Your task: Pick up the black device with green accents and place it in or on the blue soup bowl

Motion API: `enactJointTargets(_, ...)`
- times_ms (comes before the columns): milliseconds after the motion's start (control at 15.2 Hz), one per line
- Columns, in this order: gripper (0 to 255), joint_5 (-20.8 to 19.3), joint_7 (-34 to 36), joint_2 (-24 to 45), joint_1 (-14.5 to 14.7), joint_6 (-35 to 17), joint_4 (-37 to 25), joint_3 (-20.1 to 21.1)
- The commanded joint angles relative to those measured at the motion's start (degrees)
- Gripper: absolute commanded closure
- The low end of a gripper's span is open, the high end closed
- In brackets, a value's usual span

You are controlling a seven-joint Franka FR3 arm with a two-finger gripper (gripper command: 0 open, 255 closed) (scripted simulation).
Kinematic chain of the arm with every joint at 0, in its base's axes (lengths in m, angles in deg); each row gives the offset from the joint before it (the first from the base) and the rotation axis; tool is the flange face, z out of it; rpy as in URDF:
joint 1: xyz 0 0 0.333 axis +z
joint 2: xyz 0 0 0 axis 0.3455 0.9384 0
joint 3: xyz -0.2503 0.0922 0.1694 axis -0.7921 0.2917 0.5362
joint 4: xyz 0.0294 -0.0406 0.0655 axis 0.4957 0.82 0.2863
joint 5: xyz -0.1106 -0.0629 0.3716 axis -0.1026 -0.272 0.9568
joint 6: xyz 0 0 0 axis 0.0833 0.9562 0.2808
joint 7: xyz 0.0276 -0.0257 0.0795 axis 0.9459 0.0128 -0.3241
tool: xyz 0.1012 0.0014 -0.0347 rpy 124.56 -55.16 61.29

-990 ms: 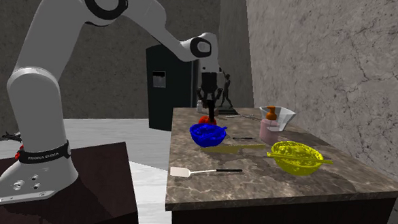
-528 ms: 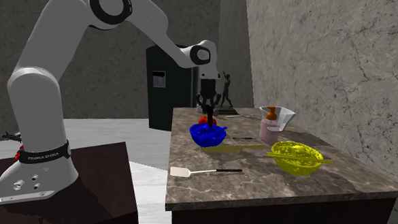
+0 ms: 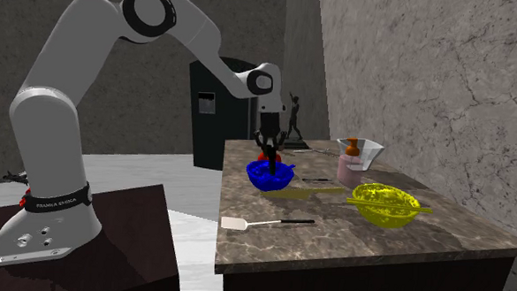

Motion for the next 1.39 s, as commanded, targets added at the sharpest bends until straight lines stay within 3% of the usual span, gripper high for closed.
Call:
enactJointTargets(0,255,0.00,0.03,0.12,-0.01,-0.22,0.10,0.00)
enactJointTargets(330,255,0.00,0.03,0.12,-0.01,-0.22,0.10,0.00)
enactJointTargets(396,0,0.00,0.03,0.11,-0.01,-0.22,0.11,0.00)
enactJointTargets(726,0,0.00,0.03,0.11,-0.01,-0.22,0.11,0.00)
enactJointTargets(990,0,0.04,-0.03,-2.72,0.60,5.84,-3.06,0.12)
enactJointTargets(1320,0,0.04,-0.03,-2.72,0.59,5.84,-3.06,0.12)
